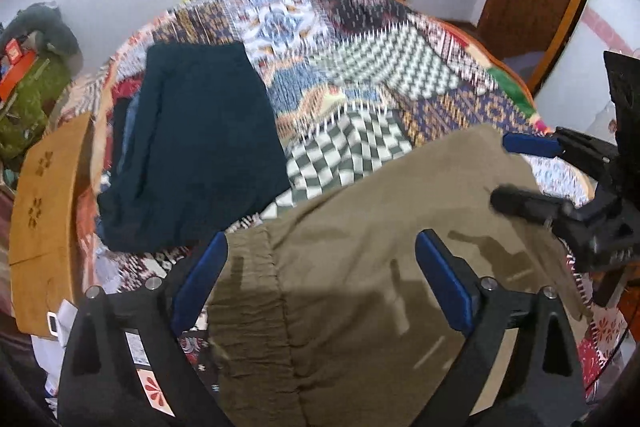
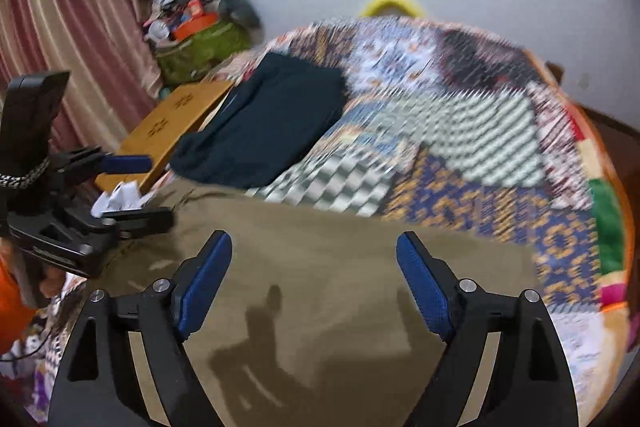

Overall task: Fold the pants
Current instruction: 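Lift and fold the khaki pants in half, waistband toward the hem, with both grippers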

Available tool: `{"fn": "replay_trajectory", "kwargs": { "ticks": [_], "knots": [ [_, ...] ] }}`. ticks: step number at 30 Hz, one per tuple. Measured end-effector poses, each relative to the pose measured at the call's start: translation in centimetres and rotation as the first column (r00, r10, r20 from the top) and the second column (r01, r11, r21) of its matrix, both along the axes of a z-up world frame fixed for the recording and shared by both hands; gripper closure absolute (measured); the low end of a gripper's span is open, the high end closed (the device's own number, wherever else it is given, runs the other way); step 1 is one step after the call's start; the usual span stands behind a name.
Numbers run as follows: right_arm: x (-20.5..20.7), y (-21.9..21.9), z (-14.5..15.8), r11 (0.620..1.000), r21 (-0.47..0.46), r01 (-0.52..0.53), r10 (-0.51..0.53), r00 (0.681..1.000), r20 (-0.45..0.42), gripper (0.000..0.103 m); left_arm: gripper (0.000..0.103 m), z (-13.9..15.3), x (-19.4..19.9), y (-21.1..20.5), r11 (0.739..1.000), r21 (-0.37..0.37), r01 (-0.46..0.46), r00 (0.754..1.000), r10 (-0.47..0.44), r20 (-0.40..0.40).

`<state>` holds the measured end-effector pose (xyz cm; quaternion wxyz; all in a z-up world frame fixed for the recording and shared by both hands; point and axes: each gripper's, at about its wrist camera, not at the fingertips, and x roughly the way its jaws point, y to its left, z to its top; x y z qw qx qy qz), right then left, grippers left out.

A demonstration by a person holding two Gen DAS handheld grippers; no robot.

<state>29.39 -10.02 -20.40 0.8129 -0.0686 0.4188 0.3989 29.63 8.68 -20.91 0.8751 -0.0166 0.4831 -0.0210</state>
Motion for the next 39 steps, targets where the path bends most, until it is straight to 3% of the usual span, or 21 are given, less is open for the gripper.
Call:
{"fn": "replay_trajectory", "kwargs": {
  "ticks": [5,7,10,16,26,35,39],
  "knots": [
    [-0.5,1.4,-3.8,0.998,-0.053,-0.045,0.036,0.986,-0.160,0.021,0.007,-3.1,0.0,0.0,1.000,-0.012,0.021,0.995,-0.022,-0.093],
    [-1.3,1.6,-5.2,0.993,-0.091,-0.074,0.054,0.977,-0.206,0.021,0.007,-3.9,-0.7,-0.3,0.999,0.022,0.040,0.994,-0.038,-0.103],
    [-2.5,0.5,-5.7,0.992,-0.104,-0.067,0.046,0.980,-0.192,0.018,0.007,-4.0,-2.3,-0.8,0.995,0.071,0.067,0.995,-0.061,-0.081],
    [-4.7,-2.3,-5.5,0.992,-0.121,-0.026,0.006,0.986,-0.164,0.016,0.006,-3.6,-4.5,-0.5,0.997,0.056,0.050,0.997,-0.046,-0.068],
    [-7.5,-7.0,-4.7,0.992,-0.064,0.112,-0.121,0.981,-0.153,0.015,0.006,-2.9,-8.2,-0.9,0.996,0.089,0.013,0.999,-0.010,-0.035],
    [-10.5,-11.0,-5.9,0.973,-0.058,0.221,-0.229,0.956,-0.184,0.014,0.006,-2.2,-11.5,0.3,0.996,0.035,-0.077,0.997,0.078,-0.009],
    [-11.8,-11.6,-5.9,0.968,-0.061,0.245,-0.252,0.955,-0.157,0.014,0.006,-1.8,-13.0,0.8,0.993,0.009,-0.119,0.993,0.119,-0.001]
  ]
}}
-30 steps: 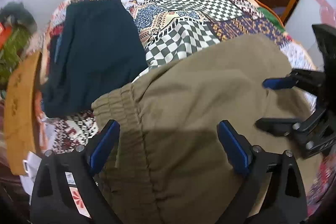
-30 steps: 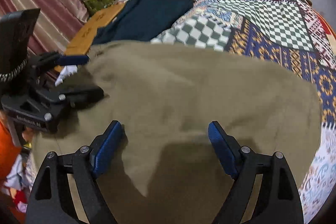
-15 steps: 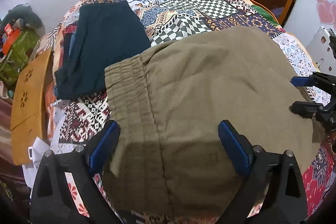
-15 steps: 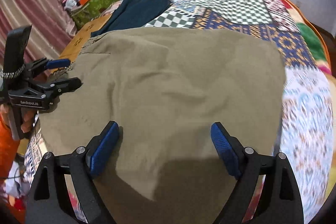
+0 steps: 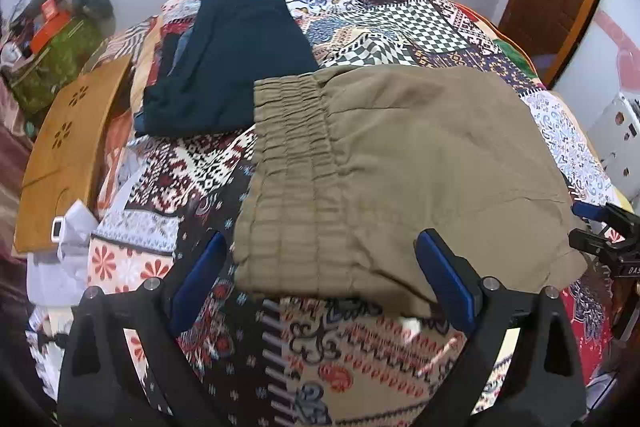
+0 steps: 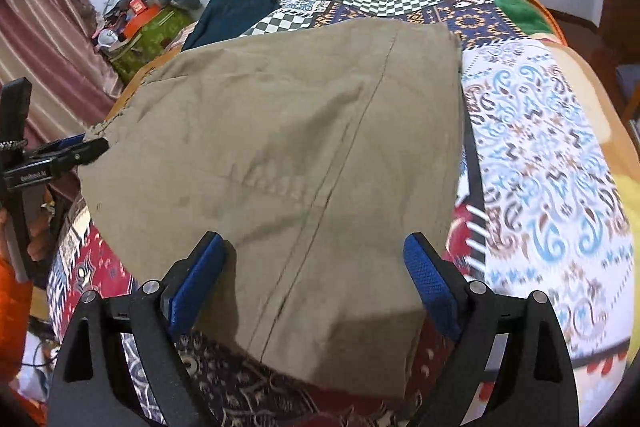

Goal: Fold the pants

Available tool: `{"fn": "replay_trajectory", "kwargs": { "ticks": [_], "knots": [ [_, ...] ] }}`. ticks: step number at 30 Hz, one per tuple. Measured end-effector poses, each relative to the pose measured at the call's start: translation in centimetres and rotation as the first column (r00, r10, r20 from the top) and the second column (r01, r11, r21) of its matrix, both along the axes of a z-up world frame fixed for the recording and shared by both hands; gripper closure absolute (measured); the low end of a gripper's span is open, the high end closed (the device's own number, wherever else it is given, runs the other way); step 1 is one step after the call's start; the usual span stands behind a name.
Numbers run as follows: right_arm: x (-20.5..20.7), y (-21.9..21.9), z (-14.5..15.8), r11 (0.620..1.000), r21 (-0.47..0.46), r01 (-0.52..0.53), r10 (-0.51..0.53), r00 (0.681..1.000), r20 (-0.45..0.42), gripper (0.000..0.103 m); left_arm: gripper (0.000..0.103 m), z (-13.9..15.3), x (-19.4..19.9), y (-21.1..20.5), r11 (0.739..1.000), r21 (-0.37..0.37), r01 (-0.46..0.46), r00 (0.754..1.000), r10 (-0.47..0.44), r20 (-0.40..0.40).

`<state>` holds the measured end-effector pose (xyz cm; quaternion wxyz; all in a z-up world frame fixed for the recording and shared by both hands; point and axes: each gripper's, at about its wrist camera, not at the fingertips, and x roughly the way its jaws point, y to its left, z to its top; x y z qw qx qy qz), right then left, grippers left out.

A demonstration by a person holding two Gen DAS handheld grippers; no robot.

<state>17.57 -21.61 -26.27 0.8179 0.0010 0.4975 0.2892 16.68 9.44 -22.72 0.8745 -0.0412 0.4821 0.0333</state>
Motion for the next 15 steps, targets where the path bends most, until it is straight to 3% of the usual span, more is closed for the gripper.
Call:
{"fn": "replay_trajectory", "kwargs": {
  "ticks": [7,15],
  "knots": [
    [-0.3,-0.2,1.6,0.999,-0.005,0.033,-0.033,0.999,0.018,0.014,0.006,2.2,-2.6,1.5,0.997,-0.048,-0.066,0.997,0.068,0.036],
    [-0.4,2.2,6.3,0.998,0.055,0.003,-0.013,0.983,0.182,0.014,0.006,3.4,-4.7,2.6,0.980,-0.169,-0.107,0.992,0.117,0.051]
  ]
}}
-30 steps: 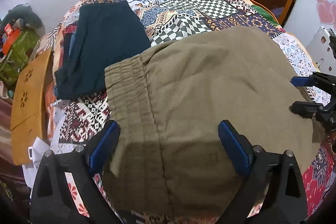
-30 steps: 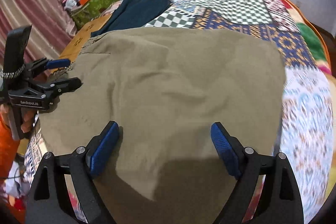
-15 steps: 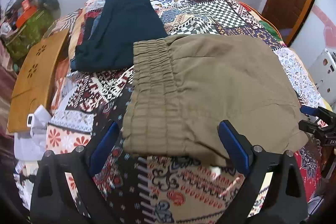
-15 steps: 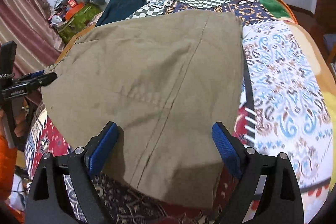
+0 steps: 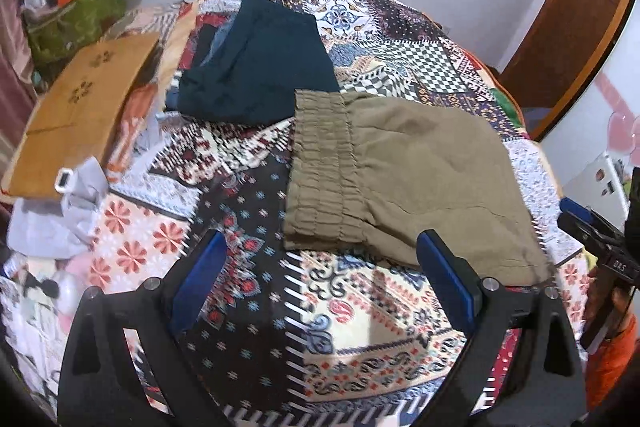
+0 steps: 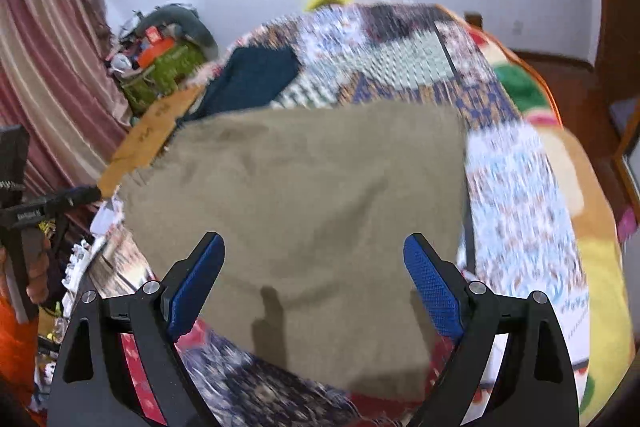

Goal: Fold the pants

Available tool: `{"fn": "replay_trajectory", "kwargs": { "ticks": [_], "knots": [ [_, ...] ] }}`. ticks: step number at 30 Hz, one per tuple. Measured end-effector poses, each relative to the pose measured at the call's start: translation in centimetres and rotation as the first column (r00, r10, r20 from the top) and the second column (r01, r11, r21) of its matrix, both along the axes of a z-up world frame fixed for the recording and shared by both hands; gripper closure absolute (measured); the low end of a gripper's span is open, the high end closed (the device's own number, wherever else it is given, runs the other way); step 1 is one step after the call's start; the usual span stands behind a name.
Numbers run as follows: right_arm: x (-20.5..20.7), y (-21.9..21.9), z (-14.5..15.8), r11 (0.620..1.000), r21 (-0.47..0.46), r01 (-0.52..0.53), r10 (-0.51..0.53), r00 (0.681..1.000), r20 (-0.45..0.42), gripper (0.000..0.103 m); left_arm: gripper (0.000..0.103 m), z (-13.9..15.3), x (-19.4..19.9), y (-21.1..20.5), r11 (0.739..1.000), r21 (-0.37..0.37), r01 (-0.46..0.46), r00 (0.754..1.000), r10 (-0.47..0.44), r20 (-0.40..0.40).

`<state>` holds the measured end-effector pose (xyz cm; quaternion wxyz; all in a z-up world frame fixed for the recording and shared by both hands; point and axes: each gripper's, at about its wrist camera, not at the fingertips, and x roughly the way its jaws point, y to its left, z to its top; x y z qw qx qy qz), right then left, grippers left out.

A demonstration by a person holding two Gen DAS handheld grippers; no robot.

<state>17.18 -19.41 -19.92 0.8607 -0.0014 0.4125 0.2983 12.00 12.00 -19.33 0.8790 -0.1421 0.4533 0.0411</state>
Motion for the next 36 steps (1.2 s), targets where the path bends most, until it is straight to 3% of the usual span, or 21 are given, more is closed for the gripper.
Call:
{"fn": "replay_trajectory", "kwargs": {
  "ticks": [3,8,13,24,25,29,33,36],
  "knots": [
    [0.3,1.7,0.0,1.000,0.002,-0.013,0.013,1.000,0.027,0.014,0.006,-1.1,0.1,-0.6,0.997,-0.078,0.015,1.000,-0.017,-0.024],
    [0.7,3.8,-2.6,0.999,-0.005,-0.033,0.032,0.999,-0.025,0.014,0.006,-3.1,0.8,-2.0,0.980,-0.196,0.043,0.996,-0.056,-0.062],
    [0.5,4.3,-4.9,0.995,-0.073,-0.065,0.059,0.995,-0.081,0.014,0.006,-3.8,1.4,-2.2,0.967,-0.250,0.045,0.997,-0.060,-0.051],
    [0.4,3.8,-5.5,0.996,-0.026,-0.089,0.085,0.989,-0.118,0.013,0.005,-5.7,5.7,0.3,0.887,-0.461,0.016,0.999,-0.037,-0.037],
    [0.4,3.8,-5.5,0.996,-0.023,-0.088,0.085,0.989,-0.118,0.013,0.008,-5.7,6.0,0.5,0.887,-0.462,0.006,0.999,-0.028,-0.040],
    [0.4,3.8,-5.5,0.996,-0.017,-0.085,0.083,0.990,-0.116,0.013,0.050,-5.6,6.8,0.9,0.929,-0.365,-0.056,0.996,0.029,-0.079],
    [0.2,3.3,-5.1,0.998,-0.017,-0.064,0.062,0.992,-0.107,0.014,0.065,-4.8,5.9,1.5,0.937,-0.344,-0.069,0.997,0.056,-0.047],
    [0.1,2.3,-4.9,0.999,-0.023,-0.032,0.029,0.994,-0.107,0.014,0.067,-3.2,4.7,1.4,0.969,-0.227,-0.096,0.995,0.096,-0.012]
  ]
}}
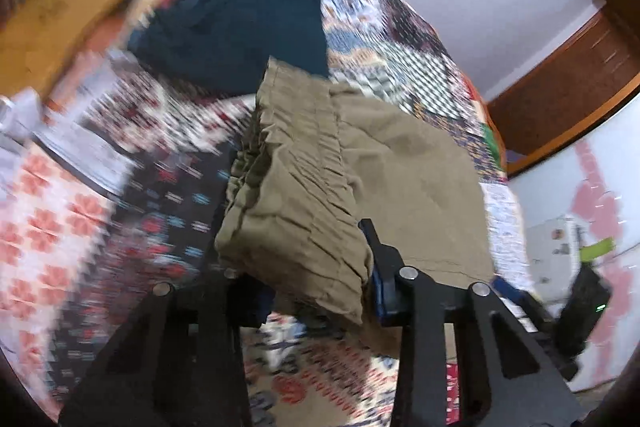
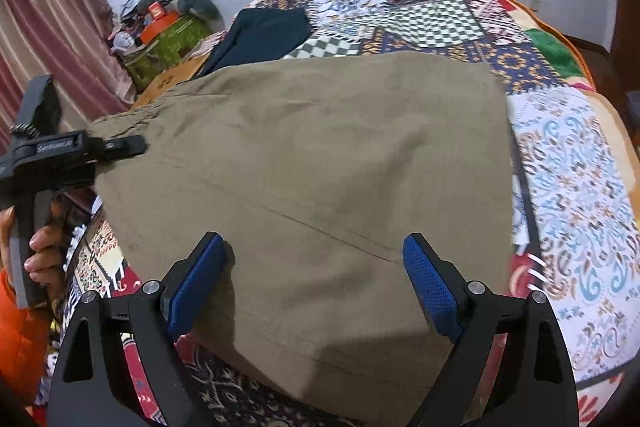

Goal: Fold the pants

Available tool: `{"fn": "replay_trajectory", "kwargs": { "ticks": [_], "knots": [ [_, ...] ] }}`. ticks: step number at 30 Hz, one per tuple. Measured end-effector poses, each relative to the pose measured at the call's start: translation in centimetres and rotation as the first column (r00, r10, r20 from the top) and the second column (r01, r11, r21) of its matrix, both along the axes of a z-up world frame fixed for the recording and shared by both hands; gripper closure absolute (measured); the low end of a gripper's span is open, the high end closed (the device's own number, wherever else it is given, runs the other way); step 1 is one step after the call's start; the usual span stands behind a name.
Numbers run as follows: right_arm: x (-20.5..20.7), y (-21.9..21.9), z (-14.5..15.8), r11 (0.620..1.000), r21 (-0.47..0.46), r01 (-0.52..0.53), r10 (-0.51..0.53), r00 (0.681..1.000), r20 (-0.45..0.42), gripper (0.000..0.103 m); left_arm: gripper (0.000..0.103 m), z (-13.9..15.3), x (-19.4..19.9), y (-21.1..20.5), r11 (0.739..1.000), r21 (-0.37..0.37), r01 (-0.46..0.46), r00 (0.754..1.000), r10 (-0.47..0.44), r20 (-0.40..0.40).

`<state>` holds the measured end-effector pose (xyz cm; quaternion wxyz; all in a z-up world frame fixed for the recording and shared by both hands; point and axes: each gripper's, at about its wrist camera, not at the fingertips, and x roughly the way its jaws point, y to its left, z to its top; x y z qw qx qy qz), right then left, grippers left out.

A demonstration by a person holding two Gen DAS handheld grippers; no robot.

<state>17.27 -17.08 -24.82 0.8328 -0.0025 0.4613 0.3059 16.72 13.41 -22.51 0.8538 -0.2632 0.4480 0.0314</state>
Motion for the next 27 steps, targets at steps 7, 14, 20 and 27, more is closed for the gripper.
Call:
{"fn": "replay_trajectory", "kwargs": {
  "ticks": [7,14,20,27],
  "knots": [
    [-0.8,-1.9,0.4,0.999,-0.033,0.022,-0.022,1.000,0.009,0.014,0.069,4.9,-3.4,0.5,0.920,0.378,-0.107,0.993,0.085,0.076],
    [-1.8,-1.7,-0.2,0.999,-0.042,0.017,-0.017,1.000,0.004,0.014,0.069,8.3,-4.1,-2.0,0.812,0.574,-0.105,0.989,0.023,0.148],
    [-1.7,-1.9,-0.2,0.999,-0.044,0.023,-0.023,1.000,0.005,0.014,0.069,10.8,-3.6,-6.5,0.798,0.602,-0.032,0.972,-0.116,0.205],
    [-2.1,-1.9,-0.1,0.999,-0.044,0.030,-0.029,0.999,0.015,0.014,0.069,12.7,-2.4,-10.1,0.859,0.503,0.098,0.940,-0.245,0.236]
  ]
}}
